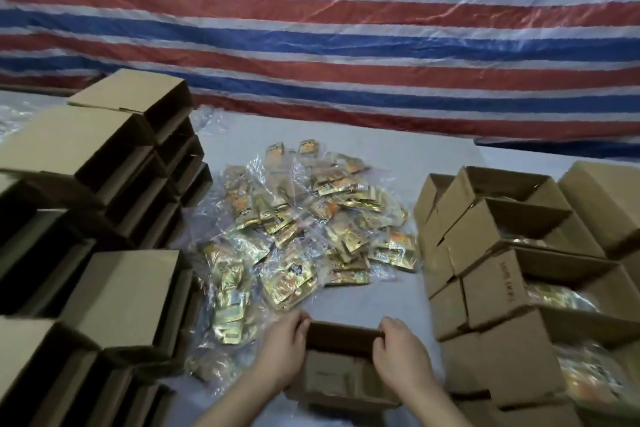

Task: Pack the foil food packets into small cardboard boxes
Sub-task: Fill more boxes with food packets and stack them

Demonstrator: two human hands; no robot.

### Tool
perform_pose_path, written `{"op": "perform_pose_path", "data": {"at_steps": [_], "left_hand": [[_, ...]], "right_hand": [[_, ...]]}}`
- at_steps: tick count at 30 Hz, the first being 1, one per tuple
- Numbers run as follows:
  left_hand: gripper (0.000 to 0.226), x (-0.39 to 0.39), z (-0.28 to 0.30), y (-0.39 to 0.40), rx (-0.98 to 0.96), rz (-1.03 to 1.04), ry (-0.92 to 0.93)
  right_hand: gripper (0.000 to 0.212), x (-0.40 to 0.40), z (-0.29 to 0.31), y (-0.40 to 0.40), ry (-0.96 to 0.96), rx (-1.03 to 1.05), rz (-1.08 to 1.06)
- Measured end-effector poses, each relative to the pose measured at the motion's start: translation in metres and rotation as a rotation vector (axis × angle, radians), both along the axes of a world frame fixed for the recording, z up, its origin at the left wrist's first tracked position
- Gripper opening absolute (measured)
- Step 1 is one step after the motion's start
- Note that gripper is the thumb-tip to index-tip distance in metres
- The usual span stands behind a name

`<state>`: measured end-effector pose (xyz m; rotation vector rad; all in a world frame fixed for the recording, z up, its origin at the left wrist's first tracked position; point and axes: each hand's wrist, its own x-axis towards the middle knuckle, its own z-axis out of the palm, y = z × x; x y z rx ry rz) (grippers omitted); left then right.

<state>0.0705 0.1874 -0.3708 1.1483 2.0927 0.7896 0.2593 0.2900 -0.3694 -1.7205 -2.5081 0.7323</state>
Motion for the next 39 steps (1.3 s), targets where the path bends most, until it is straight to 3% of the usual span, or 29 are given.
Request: {"op": "perform_pose_path", "data": {"at_steps": [5,25,30,33,39], "left_hand": [[0.015,0.008,-0.035,-0.024,0.013,0.039,-0.065],[0.015,0.008,-0.059,-0.035,0.056,0.057,0.006],[0.017,0.008,-0.057,-0.034,0.063,0.05,-0.024],[0.013,0.008,-0.056,-0.036,0.051,0.066,-0.066],[0.028,-0.002,-0.047,-0.03,0.038,0.21,-0.18]], "right_hand": [[0.004,-0.001,-0.032,-0.018,0.006,-0.058,-0.002],[0.009,-0.002,-0.045,-0.024,0.007,-0.048,-0.021],[0.022,-0.002,-0.039,-0.022,-0.053,-0.043,0.017],[0.031,-0.001,-0.034,-0.015,0.043,-0.036,0.006],[0.04,-0.029,-0.02,0.044,0.197,-0.112,-0.103]]}}
